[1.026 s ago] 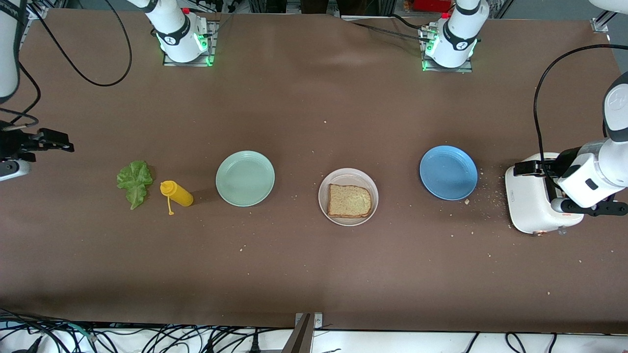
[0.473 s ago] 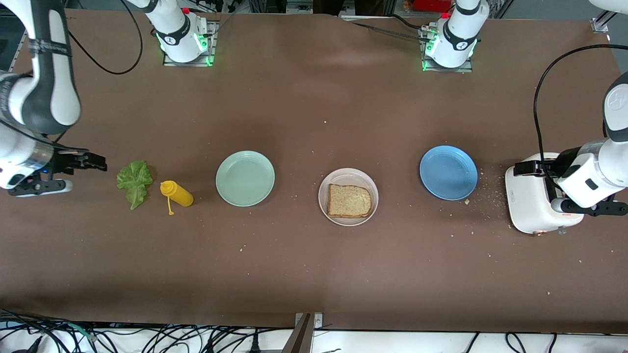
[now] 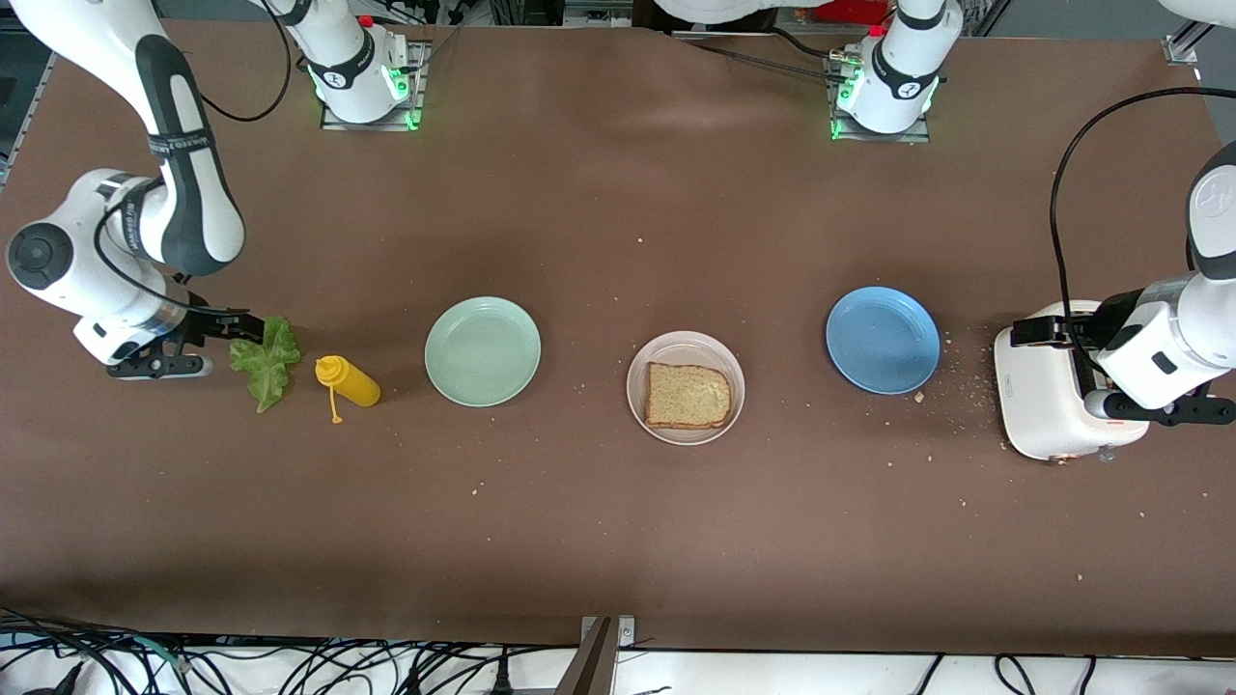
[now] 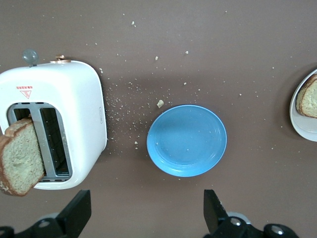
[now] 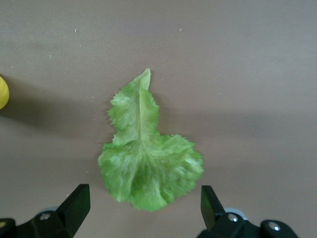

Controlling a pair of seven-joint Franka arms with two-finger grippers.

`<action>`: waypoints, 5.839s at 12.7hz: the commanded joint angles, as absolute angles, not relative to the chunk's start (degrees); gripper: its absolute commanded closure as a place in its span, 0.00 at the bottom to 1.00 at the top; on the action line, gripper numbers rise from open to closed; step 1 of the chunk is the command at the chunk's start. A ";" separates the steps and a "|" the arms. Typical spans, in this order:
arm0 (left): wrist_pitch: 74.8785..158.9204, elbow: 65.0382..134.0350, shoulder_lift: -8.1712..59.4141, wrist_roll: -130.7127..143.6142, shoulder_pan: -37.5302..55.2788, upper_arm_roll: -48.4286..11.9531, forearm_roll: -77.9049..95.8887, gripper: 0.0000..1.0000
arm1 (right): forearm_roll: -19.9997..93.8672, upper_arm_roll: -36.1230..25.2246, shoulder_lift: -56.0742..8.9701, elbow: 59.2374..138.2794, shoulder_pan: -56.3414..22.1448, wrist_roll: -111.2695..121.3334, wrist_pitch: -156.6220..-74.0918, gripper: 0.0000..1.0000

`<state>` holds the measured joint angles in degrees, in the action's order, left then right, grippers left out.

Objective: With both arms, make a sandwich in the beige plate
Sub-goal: 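Lower the right gripper over the green lettuce leaf and grasp it, then lift the lettuce leaf and carry it over the beige plate, then lay the lettuce on the bread while the left gripper grasps toaster bread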

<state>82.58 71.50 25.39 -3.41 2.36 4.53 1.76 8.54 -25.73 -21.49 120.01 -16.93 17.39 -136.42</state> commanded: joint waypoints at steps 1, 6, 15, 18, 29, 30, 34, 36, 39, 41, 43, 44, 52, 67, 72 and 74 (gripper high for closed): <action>82.00 71.80 25.14 -2.81 2.90 4.48 -0.70 0.00 | 10.37 -25.58 -25.21 120.06 -17.40 16.52 -140.43 0.01; 82.00 72.86 25.31 -4.30 2.81 4.04 -0.70 0.00 | 10.72 -25.49 -29.88 120.06 -17.31 16.87 -144.57 0.02; 82.09 72.86 25.40 -4.22 2.99 4.04 -0.70 0.00 | 11.16 -23.82 -30.50 119.88 -16.96 19.42 -145.72 1.00; 82.09 72.86 25.40 -4.22 2.99 4.04 -0.70 0.00 | 11.07 -23.82 -30.06 119.27 -17.05 19.60 -145.29 1.00; 82.09 72.86 25.40 -4.22 2.99 4.04 -0.62 0.00 | 10.90 -25.13 -25.67 99.96 -17.05 20.66 -114.92 1.00; 82.09 72.86 25.40 -4.22 2.99 4.04 -0.62 0.00 | 10.90 -25.31 -25.58 96.80 -17.05 20.39 -111.04 1.00; 82.09 72.86 25.40 -4.04 2.99 4.04 -0.53 0.00 | 11.16 -24.61 -25.66 84.23 -17.49 11.37 -95.39 1.00; 82.09 72.86 25.40 -4.04 2.99 4.04 -0.53 0.00 | 12.73 -22.95 -25.58 81.31 -18.89 4.96 -92.91 1.00; 82.09 72.86 25.40 -4.04 3.08 4.04 -0.53 0.00 | 17.04 -22.50 -25.66 78.32 -23.88 -7.77 -92.20 1.00; 82.09 72.86 25.40 -3.96 3.08 4.04 -0.53 0.00 | 17.67 -22.50 -26.01 77.87 -28.45 -19.11 -93.33 1.00; 82.09 72.86 25.40 -3.96 3.08 4.04 -0.53 0.00 | 17.84 -22.33 -26.98 77.70 -33.37 -29.91 -97.19 1.00; 82.09 72.86 25.49 -3.87 3.08 4.04 -0.61 0.00 | 17.93 -22.15 -27.85 77.61 -35.92 -36.06 -99.21 1.00; 82.09 72.86 25.49 -3.78 3.16 4.04 -0.62 0.00 | 18.10 -14.68 -43.48 68.76 -47.45 -85.37 -121.18 1.00; 82.00 73.12 25.49 -4.31 2.82 4.13 -0.79 0.00 | 18.11 -7.21 -58.27 62.40 -51.24 -113.63 -155.57 1.00; 82.09 73.13 25.49 -3.78 1.94 4.48 -0.70 0.00 | 12.60 -7.56 -59.58 62.75 -51.59 -113.82 -154.78 1.00; 82.09 73.13 25.49 -5.09 -1.04 4.48 -0.70 0.01 | 12.04 -7.38 -59.94 62.75 -50.89 -114.34 -154.60 1.00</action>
<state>82.37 72.62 25.98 -3.60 1.47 4.84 1.59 13.64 -7.64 -58.41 64.88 -51.63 -113.31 -155.34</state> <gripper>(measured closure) 0.000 0.965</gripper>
